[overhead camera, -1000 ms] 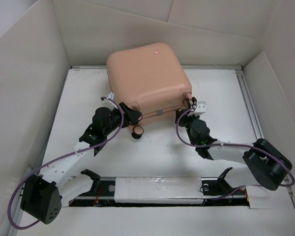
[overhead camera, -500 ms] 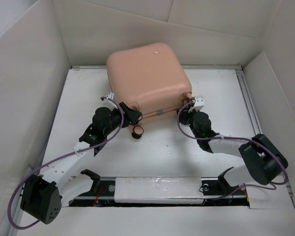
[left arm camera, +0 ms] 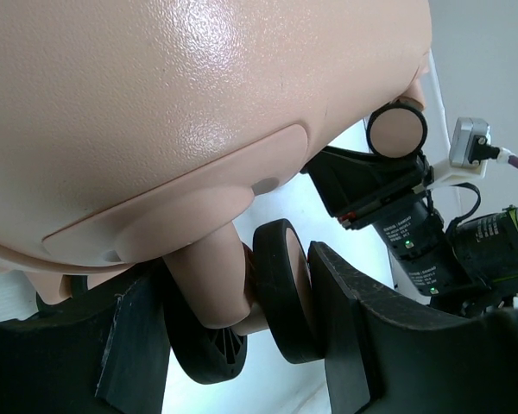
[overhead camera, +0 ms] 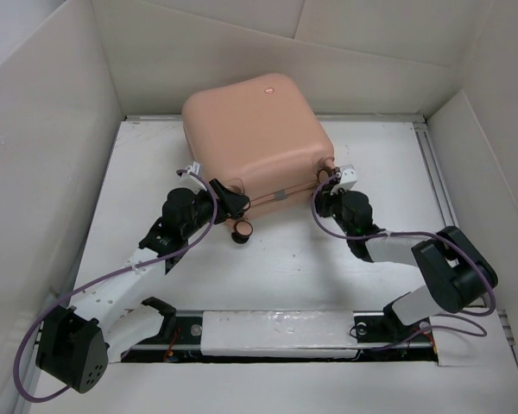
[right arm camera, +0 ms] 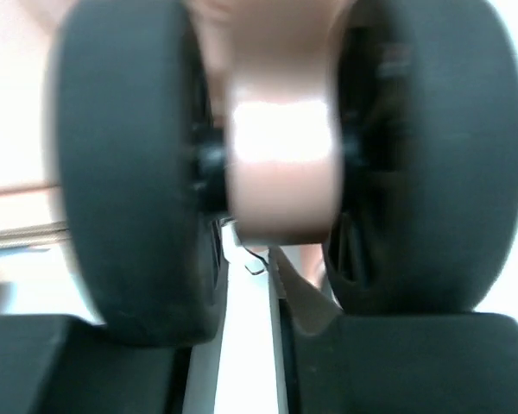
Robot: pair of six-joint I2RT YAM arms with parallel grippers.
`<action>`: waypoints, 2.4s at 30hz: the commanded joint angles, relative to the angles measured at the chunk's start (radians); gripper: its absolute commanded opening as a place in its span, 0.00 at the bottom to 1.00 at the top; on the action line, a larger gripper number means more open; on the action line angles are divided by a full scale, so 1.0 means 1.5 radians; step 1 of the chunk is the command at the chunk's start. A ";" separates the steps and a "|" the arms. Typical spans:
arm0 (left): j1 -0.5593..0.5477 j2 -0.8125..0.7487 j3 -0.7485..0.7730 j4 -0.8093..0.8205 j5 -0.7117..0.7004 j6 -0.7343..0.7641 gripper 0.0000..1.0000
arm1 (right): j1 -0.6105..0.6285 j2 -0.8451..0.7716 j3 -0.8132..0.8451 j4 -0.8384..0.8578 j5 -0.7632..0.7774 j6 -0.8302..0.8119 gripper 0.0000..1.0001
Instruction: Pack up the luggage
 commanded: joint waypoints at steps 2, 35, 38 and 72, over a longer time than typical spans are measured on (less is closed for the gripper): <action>-0.016 -0.037 0.026 0.193 0.107 0.076 0.00 | -0.004 -0.005 0.025 0.134 -0.053 -0.030 0.21; -0.083 -0.017 0.066 0.254 0.151 -0.017 0.00 | 0.465 0.229 0.175 0.357 -0.063 0.122 0.00; -0.083 -0.035 0.059 0.280 0.168 -0.068 0.00 | 0.483 0.304 0.169 0.516 -0.035 0.209 0.00; -0.238 -0.162 0.178 -0.098 -0.295 0.077 0.62 | 0.526 0.073 -0.030 0.265 0.162 0.329 0.69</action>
